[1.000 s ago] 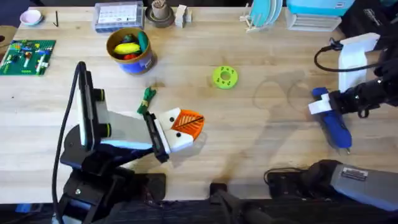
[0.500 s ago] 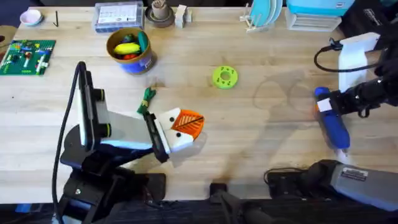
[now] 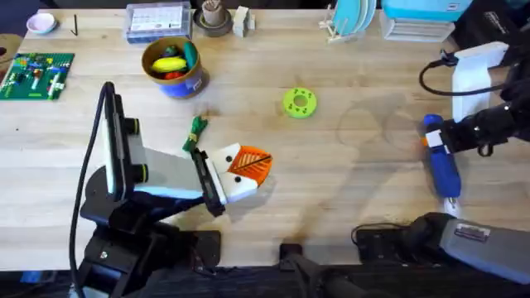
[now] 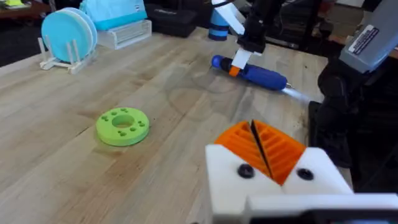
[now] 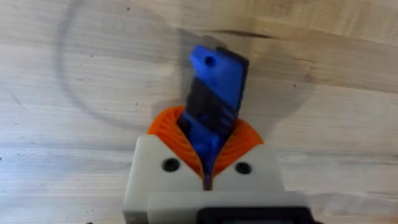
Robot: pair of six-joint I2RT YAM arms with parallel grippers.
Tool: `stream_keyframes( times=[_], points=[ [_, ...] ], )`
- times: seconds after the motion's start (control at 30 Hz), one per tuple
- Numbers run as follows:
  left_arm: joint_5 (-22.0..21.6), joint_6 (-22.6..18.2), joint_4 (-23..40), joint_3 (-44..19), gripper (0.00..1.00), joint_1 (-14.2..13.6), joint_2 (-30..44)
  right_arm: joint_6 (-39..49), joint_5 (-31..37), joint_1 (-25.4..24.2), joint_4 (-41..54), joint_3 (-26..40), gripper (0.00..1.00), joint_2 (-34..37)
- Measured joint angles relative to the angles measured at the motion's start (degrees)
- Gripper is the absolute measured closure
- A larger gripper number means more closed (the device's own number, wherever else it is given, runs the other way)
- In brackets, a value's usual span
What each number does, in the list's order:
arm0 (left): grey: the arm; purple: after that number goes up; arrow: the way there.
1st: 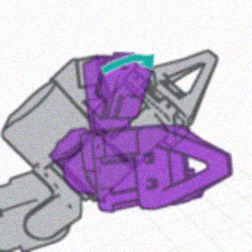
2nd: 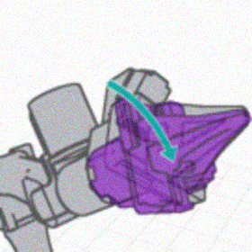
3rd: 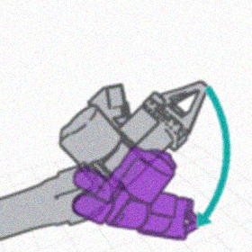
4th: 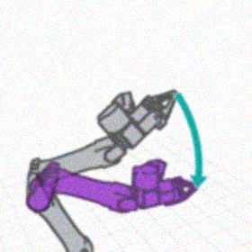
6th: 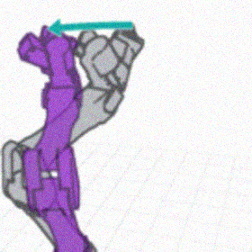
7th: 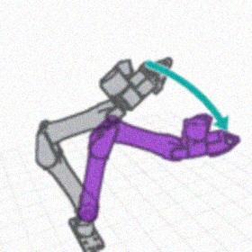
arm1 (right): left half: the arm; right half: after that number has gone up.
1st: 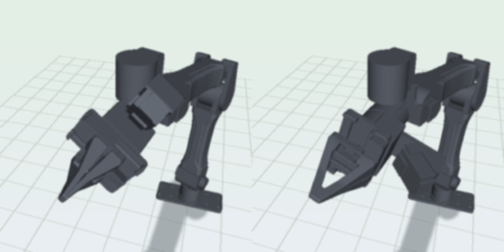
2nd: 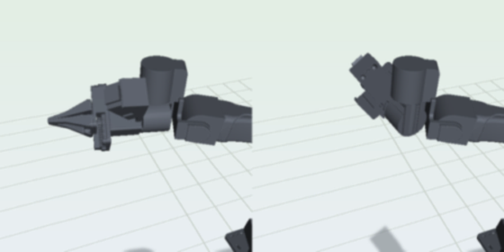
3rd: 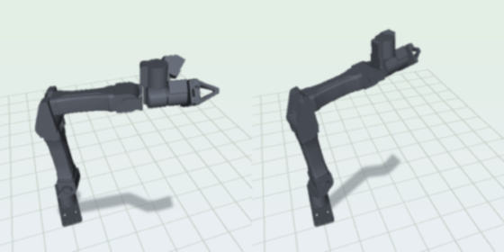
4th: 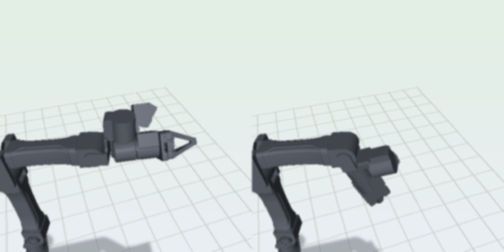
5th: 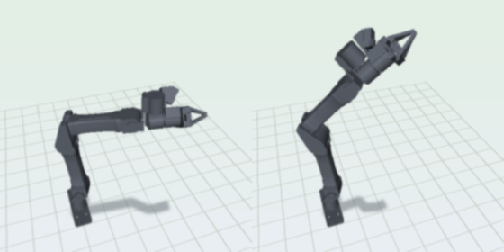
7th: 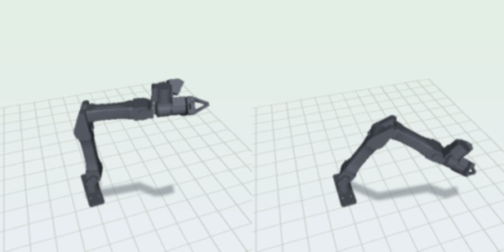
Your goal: Pick up the gripper from the table and insert it into the empty holder that is missing its gripper. Then pick up a screw, insert it into the mounting hole, and use the screwdriver to tighten it. Finally, clean up the table by picking up the vegetable and placing it into the bucket.
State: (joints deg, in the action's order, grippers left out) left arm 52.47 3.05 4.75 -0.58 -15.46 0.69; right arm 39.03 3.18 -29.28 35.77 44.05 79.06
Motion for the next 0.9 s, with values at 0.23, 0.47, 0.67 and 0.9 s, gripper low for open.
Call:
stream_keyframes(
  times=[0.23, 0.47, 0.67, 0.9],
  points=[
    [0.0, 0.0, 0.0, 0.0, 0.99, 0.0, 0.0, 0.0, 0.0, 0.0, -0.2, 0.0, 0.98, -2.8],
    [0.0, 0.0, 0.0, 0.0, 0.99, 0.0, 0.0, 0.0, 0.0, 1.0, -0.2, 0.0, 0.98, -7.3],
    [0.0, 0.0, 0.0, 0.0, 0.99, 0.0, 0.0, -2.6, 0.0, 4.5, 0.2, 1.5, 0.981, -9.6],
    [0.0, 0.0, 0.0, 0.0, 0.99, 0.0, 0.0, -6.5, 0.0, 10.2, 0.0, 8.6, 0.981, -9.6]
  ],
)
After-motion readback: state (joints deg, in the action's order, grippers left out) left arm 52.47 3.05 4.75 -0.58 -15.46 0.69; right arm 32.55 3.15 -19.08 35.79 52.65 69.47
